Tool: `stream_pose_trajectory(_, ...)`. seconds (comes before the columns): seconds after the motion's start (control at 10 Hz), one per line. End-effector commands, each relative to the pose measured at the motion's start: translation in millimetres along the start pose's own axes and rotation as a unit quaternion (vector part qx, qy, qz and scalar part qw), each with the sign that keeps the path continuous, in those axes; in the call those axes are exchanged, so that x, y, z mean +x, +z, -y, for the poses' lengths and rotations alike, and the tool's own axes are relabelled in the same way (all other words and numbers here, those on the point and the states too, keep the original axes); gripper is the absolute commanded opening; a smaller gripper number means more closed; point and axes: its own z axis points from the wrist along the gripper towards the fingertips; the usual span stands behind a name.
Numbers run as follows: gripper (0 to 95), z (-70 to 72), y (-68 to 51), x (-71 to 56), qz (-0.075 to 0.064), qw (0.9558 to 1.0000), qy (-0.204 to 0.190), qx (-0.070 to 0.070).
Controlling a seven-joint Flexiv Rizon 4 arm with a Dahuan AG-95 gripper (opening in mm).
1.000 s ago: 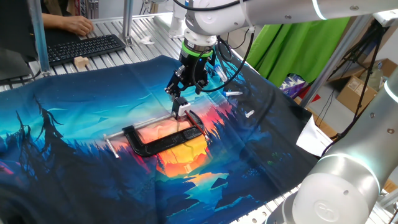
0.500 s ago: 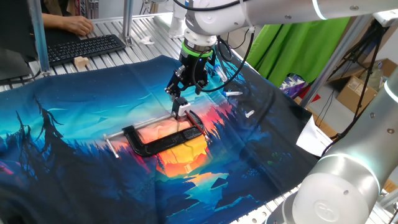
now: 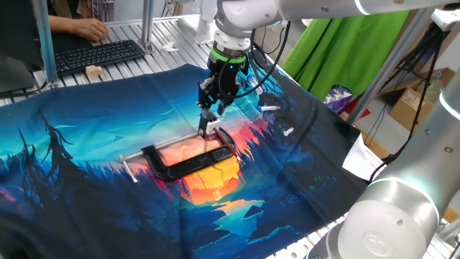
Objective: Sharpen the pencil with a pencil sharpener
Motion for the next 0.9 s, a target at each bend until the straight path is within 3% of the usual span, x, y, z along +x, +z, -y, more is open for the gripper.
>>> stream_pose_trajectory(0.1, 0.0, 0.4, 0.0, 0.9, 0.0, 1.0, -0.001, 0.0)
stream_pose_trajectory(0.5, 0.0, 0.1, 0.7, 0.1, 0.002, 1.0, -0.004, 0.0)
stream_pose_trajectory(0.9, 0.0, -0.8, 3.2, -12.2, 0.005, 1.0, -0.003, 0.003)
